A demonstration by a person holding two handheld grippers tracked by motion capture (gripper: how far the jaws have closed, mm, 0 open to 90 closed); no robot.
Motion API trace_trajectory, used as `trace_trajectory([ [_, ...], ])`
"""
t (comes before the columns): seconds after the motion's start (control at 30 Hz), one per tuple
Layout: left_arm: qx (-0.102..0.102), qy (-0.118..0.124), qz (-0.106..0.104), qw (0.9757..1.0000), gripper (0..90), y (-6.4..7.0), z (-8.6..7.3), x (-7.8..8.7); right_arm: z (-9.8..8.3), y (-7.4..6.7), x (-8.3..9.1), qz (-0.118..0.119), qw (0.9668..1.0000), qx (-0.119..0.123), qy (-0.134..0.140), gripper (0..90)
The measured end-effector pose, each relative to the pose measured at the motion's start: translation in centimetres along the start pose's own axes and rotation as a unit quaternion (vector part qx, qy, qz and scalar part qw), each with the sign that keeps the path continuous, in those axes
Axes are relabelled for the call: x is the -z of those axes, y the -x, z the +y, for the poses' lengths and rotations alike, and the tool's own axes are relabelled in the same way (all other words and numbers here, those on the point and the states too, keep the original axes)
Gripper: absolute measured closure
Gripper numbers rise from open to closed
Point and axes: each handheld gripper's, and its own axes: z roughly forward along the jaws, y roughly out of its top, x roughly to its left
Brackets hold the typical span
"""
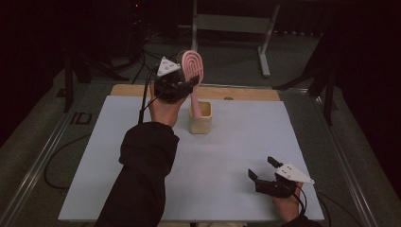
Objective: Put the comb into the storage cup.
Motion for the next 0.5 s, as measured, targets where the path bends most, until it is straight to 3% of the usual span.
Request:
trace_trajectory([
  [0.5,0.013,0.012,0.017,0.9997,64.8,-0.56,0.31,-0.76,-0.01,0.01,0.01,0.002,1.0,0.0,0.001,8.5],
])
